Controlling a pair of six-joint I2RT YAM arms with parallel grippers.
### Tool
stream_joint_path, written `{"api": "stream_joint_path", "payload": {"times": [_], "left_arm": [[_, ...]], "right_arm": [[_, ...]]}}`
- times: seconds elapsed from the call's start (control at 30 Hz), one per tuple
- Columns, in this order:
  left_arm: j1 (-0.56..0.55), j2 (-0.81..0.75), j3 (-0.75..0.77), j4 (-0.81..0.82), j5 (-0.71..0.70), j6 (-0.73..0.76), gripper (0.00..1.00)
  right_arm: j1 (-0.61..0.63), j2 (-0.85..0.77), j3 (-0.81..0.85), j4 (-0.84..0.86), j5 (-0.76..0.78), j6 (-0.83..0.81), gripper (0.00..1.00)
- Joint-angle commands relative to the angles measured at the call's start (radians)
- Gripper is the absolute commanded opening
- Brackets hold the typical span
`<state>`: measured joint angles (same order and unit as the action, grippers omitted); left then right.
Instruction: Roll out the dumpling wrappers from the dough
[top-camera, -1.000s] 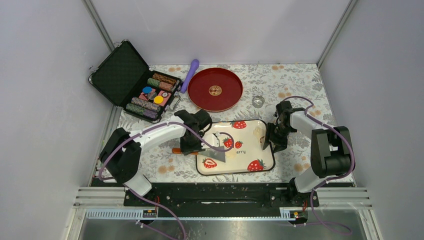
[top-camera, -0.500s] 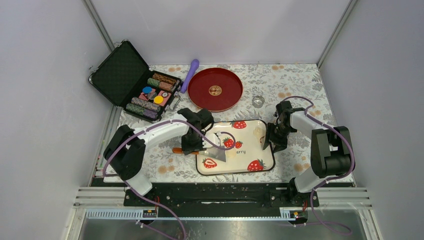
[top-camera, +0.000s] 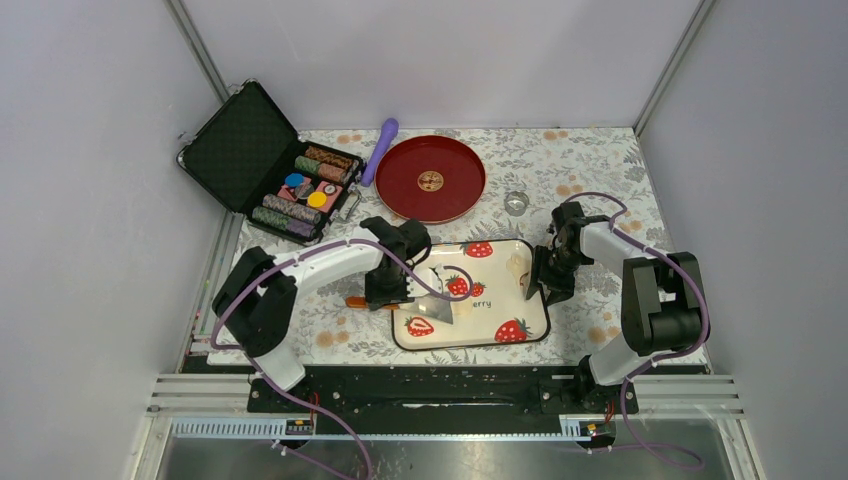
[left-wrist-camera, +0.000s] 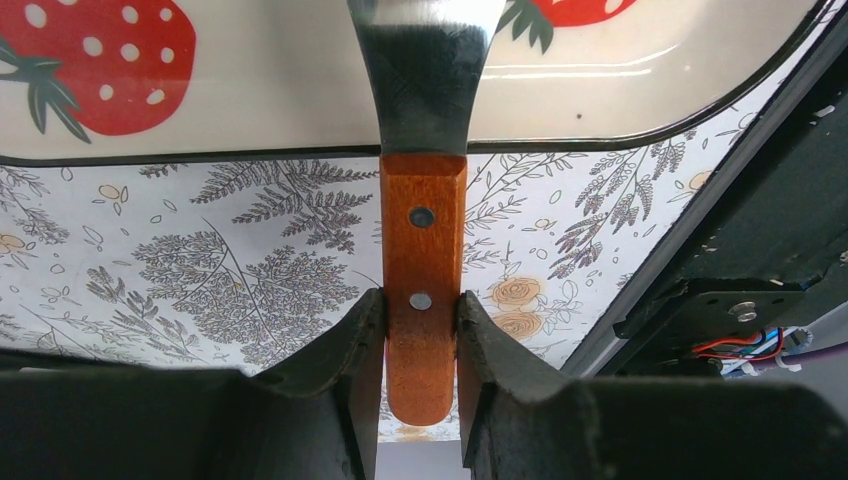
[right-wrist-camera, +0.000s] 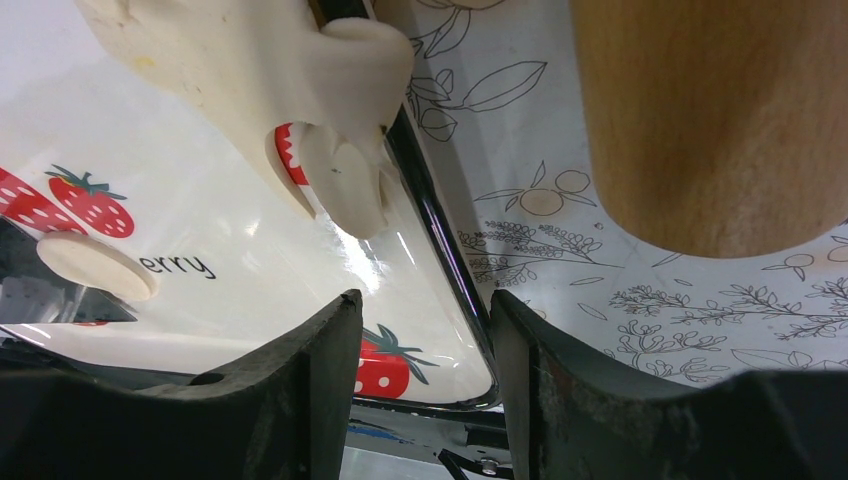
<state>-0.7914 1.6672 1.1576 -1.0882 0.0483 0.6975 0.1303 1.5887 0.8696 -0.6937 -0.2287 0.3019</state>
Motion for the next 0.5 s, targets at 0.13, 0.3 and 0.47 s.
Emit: {"api": "stream_joint_path", "payload": {"times": [0.13, 0.3, 0.47], "left_arm": [[0.012, -0.082, -0.010, 0.007, -0.032, 0.008, 0.00], [0.021, -0.079, 0.006, -0.003, -0.038, 0.014, 0.00], [0.021, -0.042, 0.055, -0.037, -0.038, 0.024, 0.00]], "right_arm": [[0.010, 0.003, 0.007, 0.006, -0.046, -0.006, 0.57], [0.009, 0.004, 0.007, 0.006, -0.047, -0.006, 0.57], [0.010, 0.002, 0.008, 0.005, -0.051, -0.007, 0.57]]}}
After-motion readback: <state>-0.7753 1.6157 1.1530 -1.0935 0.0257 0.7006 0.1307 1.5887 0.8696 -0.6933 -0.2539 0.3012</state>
